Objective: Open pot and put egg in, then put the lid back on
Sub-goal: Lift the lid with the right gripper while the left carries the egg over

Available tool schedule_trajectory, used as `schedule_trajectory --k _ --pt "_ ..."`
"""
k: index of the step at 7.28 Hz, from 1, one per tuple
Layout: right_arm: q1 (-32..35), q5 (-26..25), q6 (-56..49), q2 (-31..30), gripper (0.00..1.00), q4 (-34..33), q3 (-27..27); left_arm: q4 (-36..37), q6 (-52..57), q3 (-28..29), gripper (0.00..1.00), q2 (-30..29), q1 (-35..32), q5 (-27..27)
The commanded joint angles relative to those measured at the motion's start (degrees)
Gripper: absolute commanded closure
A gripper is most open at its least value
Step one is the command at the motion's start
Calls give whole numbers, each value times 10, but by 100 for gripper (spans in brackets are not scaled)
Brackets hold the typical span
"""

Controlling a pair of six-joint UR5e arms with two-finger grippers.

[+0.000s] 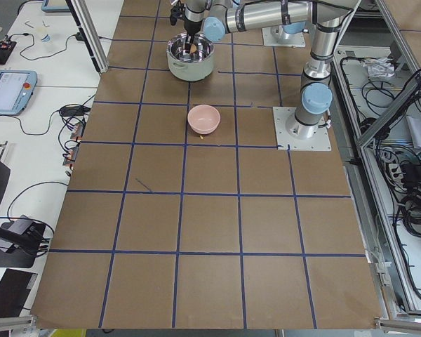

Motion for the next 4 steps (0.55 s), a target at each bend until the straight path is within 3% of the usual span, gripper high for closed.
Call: schedule_trajectory --k 1,4 --pt "-14 1 -24 -4 68 4 0 88 -41 3 98 -45 -47 3" --pt "-33 17 -52 -4 68 4 -1 174 -42 3 98 -97 -74 17"
